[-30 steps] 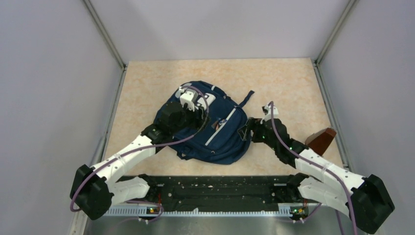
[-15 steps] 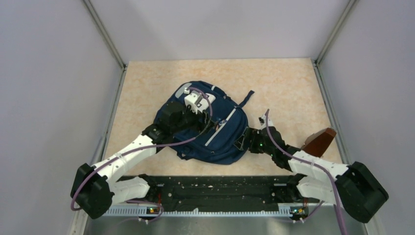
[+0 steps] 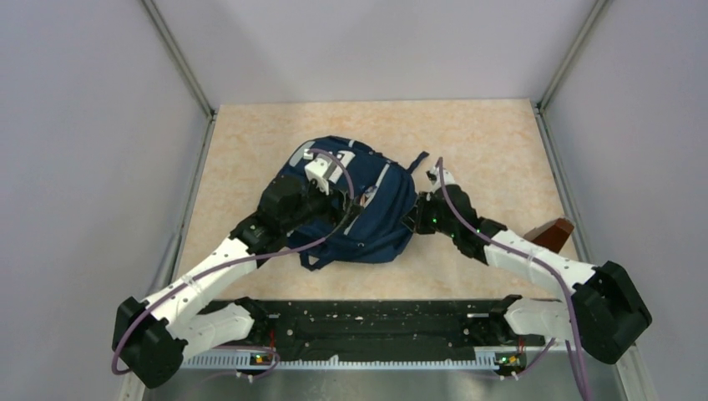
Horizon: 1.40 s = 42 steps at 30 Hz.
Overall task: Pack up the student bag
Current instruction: Adjust the student bag at the center of the board.
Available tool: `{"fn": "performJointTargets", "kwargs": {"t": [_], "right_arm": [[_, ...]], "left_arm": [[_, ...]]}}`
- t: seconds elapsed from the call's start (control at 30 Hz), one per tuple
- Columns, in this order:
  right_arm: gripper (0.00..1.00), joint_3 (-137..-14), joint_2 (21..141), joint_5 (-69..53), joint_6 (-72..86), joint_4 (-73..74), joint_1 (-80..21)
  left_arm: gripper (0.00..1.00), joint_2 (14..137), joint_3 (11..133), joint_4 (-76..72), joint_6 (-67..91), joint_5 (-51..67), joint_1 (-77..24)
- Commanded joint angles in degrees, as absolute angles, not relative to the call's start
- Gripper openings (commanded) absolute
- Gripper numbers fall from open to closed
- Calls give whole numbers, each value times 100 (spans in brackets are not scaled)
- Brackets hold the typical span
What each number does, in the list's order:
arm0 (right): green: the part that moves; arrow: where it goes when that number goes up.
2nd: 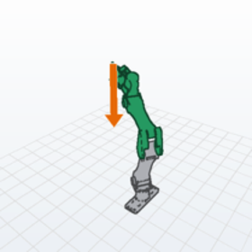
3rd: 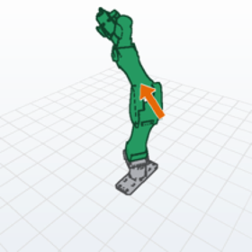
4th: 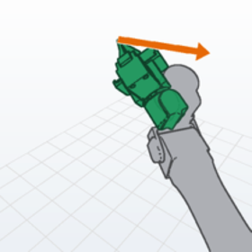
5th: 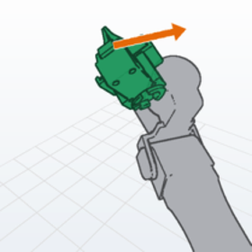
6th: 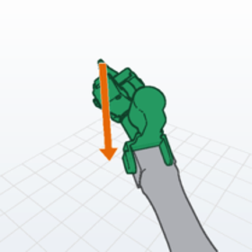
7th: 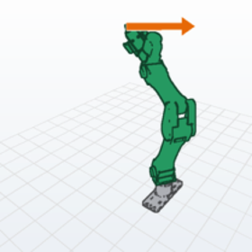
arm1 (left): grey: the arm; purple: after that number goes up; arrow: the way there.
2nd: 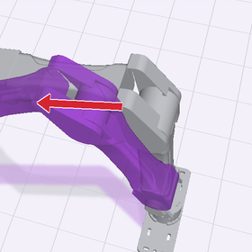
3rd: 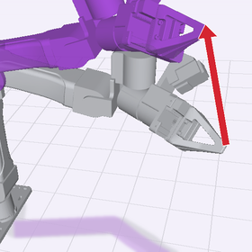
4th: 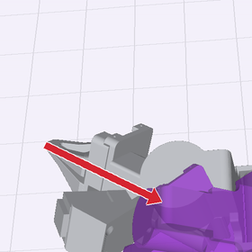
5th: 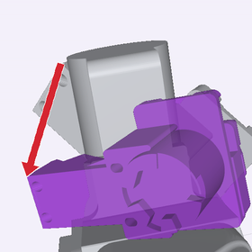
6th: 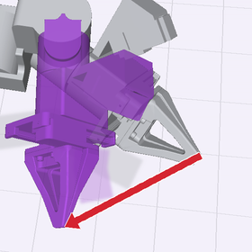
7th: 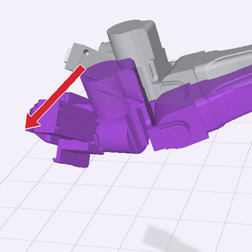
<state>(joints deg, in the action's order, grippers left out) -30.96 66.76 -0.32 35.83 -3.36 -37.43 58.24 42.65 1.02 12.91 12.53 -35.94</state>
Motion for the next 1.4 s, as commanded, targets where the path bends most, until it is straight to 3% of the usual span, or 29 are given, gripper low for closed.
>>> {"fn": "performJointTargets", "kwargs": {"t": [0.0,0.27,0.47,0.9,1.07,1.13,1.23,1.3,1.37], "right_arm": [[0,-4838,6288,278,2271,-162,-3753],[0,-7690,7120,91,309,1631,-3738],[0,-8990,7591,26,-414,2137,-3723],[0,-11569,8427,-578,-1186,3133,-3533],[0,-12083,8671,-689,-1213,3342,-3533],[0,-12073,8666,-723,-1204,3309,-3533],[0,-12015,8639,-732,-1198,3274,-3534],[0,-11971,8616,-681,-1187,3228,-3533],[0,-11897,8576,-596,-1207,3188,-3533]], "left_arm": [[84,5845,4797,325,1182,967,-3579],[84,5913,5647,380,1380,417,-3578],[87,6152,6244,834,1449,-488,-3508],[91,6820,6461,365,2226,343,-3018],[86,7042,6490,265,2299,432,-2946],[81,7112,6455,243,2326,492,-2918],[48,7201,6423,226,2308,441,-2914],[33,7213,6451,267,2239,402,-2904],[25,7174,6527,375,2137,273,-2908]]}}
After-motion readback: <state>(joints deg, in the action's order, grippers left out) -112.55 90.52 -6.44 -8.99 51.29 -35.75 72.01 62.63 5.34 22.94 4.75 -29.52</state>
